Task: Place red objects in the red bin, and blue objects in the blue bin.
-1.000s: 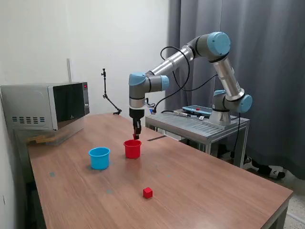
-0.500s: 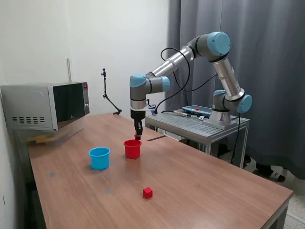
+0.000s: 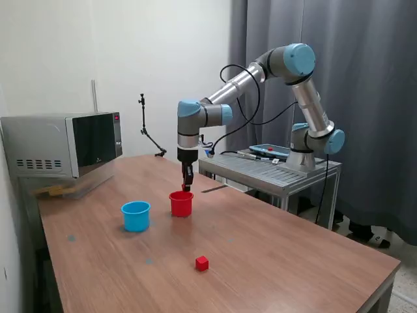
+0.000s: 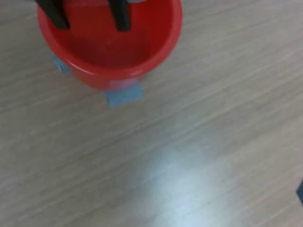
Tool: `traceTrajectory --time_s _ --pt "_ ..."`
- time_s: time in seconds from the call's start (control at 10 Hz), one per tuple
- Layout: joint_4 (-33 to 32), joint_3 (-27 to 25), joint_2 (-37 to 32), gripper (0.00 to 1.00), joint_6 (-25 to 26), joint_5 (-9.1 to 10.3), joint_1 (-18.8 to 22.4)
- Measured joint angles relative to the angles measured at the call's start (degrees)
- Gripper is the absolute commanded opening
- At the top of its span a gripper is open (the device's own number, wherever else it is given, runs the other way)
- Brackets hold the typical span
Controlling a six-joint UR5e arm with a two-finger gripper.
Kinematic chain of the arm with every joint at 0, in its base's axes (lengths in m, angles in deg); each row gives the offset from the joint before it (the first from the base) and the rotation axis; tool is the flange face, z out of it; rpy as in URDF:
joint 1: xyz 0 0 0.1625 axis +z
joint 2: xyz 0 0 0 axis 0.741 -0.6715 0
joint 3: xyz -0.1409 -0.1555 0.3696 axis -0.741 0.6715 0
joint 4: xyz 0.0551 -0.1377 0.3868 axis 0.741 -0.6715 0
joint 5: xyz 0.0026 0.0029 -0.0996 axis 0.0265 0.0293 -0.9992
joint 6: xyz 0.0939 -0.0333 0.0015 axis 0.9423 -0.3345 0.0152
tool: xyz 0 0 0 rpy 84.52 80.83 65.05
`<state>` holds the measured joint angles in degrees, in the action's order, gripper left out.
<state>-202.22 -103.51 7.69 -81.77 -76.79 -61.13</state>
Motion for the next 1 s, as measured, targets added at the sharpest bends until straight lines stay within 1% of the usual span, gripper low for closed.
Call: traceTrajectory --time_s 0.2,0.4,0.5,1.0 --pt "-1.0 0.0 0.1 0.0 0.0 0.51 0.0" --pt "-1.3 -0.1 0.1 0.0 -0.1 0.63 0.0" --pt "-1.3 -0.2 0.2 1.0 -0.1 0.64 -0.1" --pt "-1.4 -0.3 0.2 1.0 -0.1 0.58 -0.1"
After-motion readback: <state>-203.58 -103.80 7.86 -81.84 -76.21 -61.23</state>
